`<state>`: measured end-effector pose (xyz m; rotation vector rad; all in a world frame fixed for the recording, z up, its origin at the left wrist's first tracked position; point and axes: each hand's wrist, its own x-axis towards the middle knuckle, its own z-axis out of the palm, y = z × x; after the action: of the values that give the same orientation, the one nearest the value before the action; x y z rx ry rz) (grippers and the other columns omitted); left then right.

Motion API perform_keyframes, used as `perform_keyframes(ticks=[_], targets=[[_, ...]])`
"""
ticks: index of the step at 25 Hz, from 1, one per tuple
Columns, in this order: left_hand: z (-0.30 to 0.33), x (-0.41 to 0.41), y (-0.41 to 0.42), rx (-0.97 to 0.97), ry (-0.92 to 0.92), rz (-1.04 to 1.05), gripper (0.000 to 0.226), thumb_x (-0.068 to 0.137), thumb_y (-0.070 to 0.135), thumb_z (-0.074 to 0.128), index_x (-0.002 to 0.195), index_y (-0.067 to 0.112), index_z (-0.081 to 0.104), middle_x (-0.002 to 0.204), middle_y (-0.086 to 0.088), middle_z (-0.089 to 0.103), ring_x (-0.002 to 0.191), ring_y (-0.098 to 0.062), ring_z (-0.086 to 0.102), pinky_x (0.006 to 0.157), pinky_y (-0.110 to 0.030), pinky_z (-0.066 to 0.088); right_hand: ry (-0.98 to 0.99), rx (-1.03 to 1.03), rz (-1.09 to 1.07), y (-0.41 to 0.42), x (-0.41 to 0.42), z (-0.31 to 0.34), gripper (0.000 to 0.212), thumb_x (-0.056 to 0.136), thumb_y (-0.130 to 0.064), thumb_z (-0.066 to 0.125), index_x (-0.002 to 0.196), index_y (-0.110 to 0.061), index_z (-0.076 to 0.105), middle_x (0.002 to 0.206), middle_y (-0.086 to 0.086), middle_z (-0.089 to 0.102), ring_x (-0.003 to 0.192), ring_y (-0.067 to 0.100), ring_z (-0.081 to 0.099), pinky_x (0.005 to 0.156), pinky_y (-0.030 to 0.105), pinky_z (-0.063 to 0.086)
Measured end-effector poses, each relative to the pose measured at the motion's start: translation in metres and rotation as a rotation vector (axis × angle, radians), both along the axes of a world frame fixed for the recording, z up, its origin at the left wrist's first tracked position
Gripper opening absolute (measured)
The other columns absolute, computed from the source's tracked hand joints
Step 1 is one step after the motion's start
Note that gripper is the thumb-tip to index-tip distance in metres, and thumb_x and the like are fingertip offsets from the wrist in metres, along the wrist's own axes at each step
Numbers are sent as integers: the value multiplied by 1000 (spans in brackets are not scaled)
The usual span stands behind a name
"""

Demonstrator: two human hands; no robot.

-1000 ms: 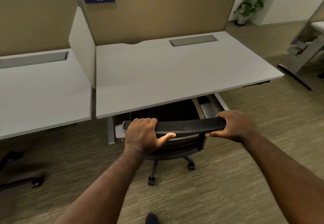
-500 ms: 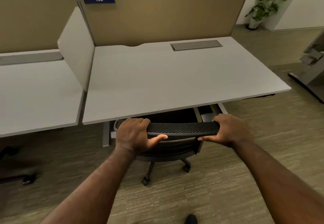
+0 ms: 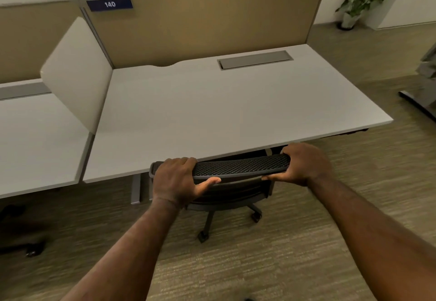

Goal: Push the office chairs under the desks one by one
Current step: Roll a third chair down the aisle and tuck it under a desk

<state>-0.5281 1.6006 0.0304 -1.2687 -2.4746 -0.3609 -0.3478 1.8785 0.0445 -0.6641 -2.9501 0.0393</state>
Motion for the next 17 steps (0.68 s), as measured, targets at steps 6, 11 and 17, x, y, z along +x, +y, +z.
perform_keyframes(ticks=[6, 11, 17], targets=[[1, 1, 51, 0, -29, 19, 83, 78, 92, 24, 81, 19, 66, 69, 3, 63, 60, -18, 56, 57, -29, 39, -89, 7, 7, 55, -8, 8, 103, 39, -109, 23, 86, -26, 62, 81, -8, 55, 74, 15, 54, 65, 32, 47], [0, 9, 83, -3, -44, 34, 83, 78, 90, 24, 82, 18, 65, 71, 2, 63, 64, -20, 57, 58, -32, 42, -137, 7, 20, 87, -10, 12, 105, 40, -108, 24, 93, -26, 62, 87, -6, 58, 79, 17, 54, 74, 37, 51], [1, 17, 111, -16, -29, 41, 81, 79, 88, 30, 83, 16, 65, 73, 0, 63, 66, -22, 58, 59, -32, 42, -148, -8, 39, 116, -8, 19, 116, 35, -107, 13, 96, -23, 64, 90, -3, 60, 81, 19, 55, 75, 37, 48]])
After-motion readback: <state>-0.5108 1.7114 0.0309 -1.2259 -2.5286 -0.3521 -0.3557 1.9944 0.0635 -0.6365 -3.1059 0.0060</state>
